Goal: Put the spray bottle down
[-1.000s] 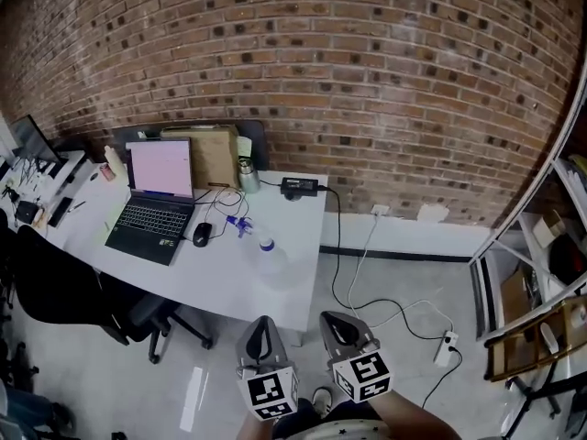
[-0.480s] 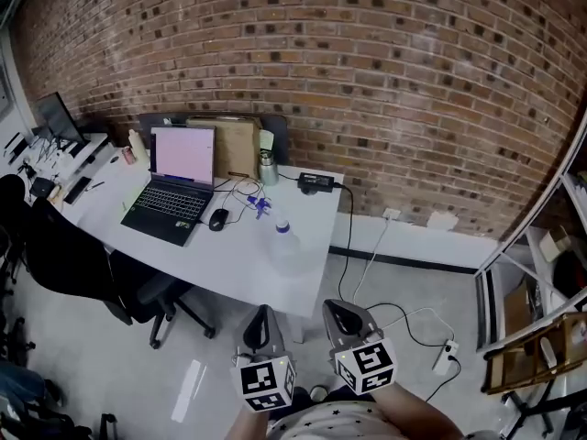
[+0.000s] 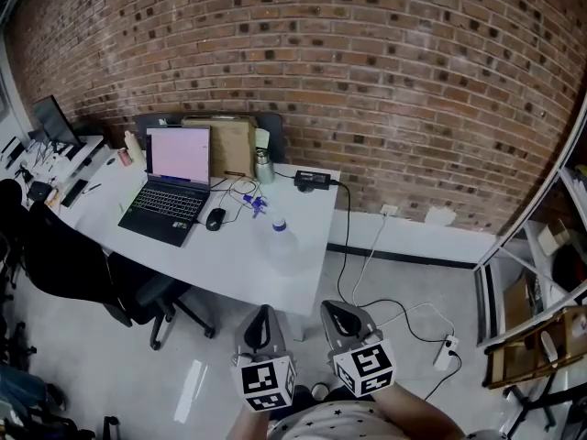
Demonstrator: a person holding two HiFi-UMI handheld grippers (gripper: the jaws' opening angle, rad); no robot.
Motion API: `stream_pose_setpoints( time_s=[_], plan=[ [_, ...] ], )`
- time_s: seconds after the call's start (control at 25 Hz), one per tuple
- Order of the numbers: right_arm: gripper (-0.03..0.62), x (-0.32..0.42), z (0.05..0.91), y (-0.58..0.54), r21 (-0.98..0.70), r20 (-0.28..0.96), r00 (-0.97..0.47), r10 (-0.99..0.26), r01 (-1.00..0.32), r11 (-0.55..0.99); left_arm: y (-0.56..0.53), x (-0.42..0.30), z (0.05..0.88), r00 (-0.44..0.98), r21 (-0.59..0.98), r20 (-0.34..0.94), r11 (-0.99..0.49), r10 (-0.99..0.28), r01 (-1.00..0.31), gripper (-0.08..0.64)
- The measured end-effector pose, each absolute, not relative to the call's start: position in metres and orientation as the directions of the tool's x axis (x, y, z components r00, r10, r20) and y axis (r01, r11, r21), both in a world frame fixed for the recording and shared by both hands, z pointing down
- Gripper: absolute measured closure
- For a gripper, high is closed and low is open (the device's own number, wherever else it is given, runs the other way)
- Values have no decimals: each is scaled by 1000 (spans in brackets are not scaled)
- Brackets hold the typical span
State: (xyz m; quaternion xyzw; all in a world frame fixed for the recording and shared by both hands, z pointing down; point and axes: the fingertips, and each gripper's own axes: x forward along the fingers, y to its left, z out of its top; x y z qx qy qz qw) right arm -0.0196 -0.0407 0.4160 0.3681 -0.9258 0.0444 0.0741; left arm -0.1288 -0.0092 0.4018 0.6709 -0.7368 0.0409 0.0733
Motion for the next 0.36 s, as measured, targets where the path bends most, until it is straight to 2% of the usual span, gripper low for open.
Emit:
stream_pose_setpoints(
  time_s=[0.36],
  plan=[
    [594,-24,415,-37,-22,172,-720,-672,-685,728,-9,-134,402,-90,35,173,98,-981,-995,552]
  ],
)
